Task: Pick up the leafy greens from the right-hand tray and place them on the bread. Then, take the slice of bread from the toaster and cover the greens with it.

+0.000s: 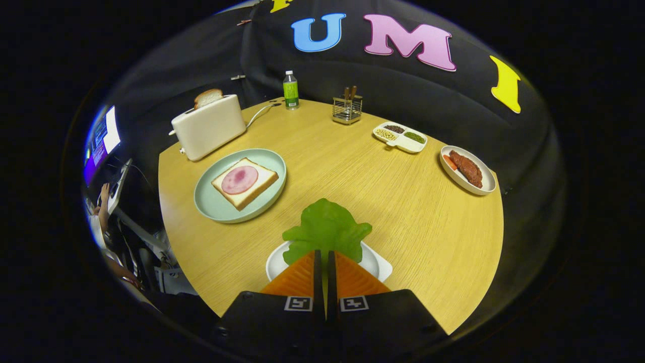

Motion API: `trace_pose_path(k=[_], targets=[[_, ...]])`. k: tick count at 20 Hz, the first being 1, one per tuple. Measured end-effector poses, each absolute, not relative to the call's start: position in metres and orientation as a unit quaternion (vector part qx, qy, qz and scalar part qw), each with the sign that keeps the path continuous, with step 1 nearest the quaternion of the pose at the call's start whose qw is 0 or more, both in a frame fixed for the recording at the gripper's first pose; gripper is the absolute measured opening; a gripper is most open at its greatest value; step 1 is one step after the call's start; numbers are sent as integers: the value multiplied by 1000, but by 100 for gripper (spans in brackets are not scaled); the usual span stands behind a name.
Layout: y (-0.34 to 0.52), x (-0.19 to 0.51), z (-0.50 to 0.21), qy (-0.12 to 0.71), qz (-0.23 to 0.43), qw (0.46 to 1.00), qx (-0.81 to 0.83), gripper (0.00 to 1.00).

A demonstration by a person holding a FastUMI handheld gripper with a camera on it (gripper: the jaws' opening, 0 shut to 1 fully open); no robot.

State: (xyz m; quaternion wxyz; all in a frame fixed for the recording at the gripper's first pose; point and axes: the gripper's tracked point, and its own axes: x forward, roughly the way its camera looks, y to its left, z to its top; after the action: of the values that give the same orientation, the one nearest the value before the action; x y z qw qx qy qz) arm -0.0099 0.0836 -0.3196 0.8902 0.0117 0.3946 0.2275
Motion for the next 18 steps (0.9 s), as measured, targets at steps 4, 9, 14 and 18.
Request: trace_pose_path(k=[4, 9, 14, 18], targets=[[100, -5, -273, 367, 241, 898, 18, 5], [156, 14, -217, 339, 260, 904, 29, 5], [226, 41, -184, 329, 277, 903, 19, 5], [266, 59, -182, 336, 278, 900, 10, 5]])
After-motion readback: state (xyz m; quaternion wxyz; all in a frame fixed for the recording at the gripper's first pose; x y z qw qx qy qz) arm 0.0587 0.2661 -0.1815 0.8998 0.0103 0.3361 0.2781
